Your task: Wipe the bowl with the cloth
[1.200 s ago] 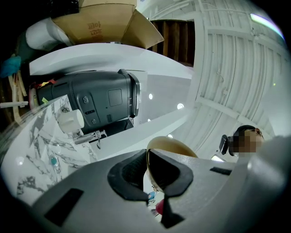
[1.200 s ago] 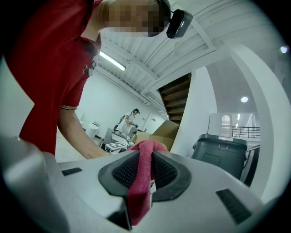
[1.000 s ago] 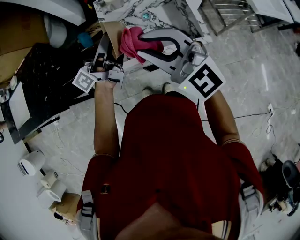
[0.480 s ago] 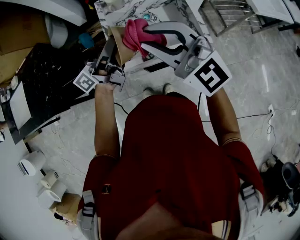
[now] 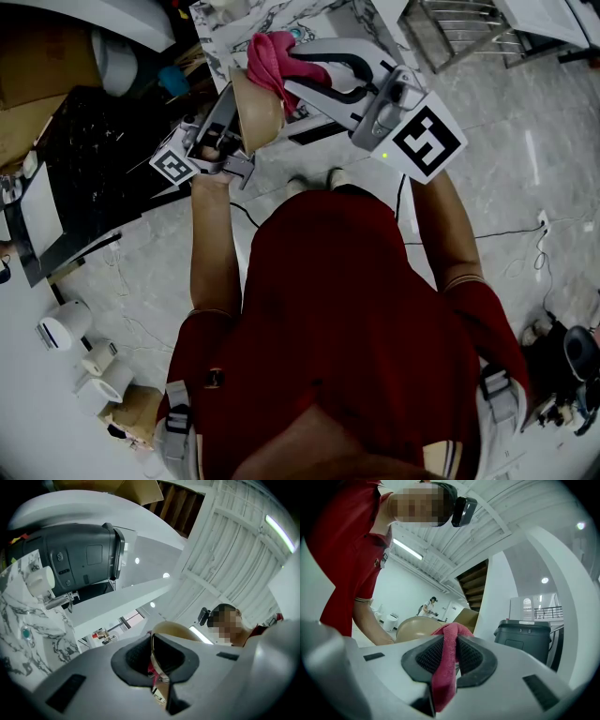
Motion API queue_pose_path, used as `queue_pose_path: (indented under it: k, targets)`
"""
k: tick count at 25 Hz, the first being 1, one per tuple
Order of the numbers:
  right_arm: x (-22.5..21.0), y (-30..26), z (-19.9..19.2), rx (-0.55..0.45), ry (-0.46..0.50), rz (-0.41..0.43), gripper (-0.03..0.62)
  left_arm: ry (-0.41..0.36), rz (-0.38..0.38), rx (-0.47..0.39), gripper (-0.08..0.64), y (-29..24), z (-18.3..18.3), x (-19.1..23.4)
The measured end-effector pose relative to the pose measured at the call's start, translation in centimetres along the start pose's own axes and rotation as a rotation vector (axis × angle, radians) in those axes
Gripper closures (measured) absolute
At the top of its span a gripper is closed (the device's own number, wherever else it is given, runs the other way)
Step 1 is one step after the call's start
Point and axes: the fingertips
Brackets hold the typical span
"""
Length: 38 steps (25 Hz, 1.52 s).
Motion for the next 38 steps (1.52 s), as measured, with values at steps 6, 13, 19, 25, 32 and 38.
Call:
queue_pose_path:
  k: [6, 13, 19, 25, 32, 38]
  targets:
    - [0.0, -0.1, -0.1, -0.016, -0.039, 0.035, 0.525, -0.005, -0.091, -0.010, 0.537, -0.6, 0.0, -1.5]
    - [-0.1, -0.3, -0.4, -0.058, -0.136, 0.065, 0.525, 0.002, -0.168, -0.055, 0.537, -1.3, 0.4, -2.9]
    - [-0.5, -0.5, -1.2, -0.079, -0.204, 0.056, 0.525, 0.017, -0.184, -0.112, 0.537, -1.5, 0.7, -3.0]
    - [-0.7, -0.6, -2.4, -0.076, -0.253, 0.039, 0.525, 0.047, -0.162, -0.208, 0.537, -1.8, 1.4, -2.8]
    - [-0.7, -0.8, -4.0, -0.048, -0.279, 0.027, 0.525, 0.066, -0.090, -0.301, 0.536, -1.4, 2.2, -1.4]
    - [-0.2, -1.2, -5.1, -0.007, -0.272, 0.037, 0.525, 0.083, -0.011, -0.389, 0.536, -0.6, 3.3, 0.3]
Point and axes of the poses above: the fingertips, and each gripper's own axes: y backward along the fingers, x to its left, z out of its top, and after that the axes turned 15 degrees about -y, right-handed
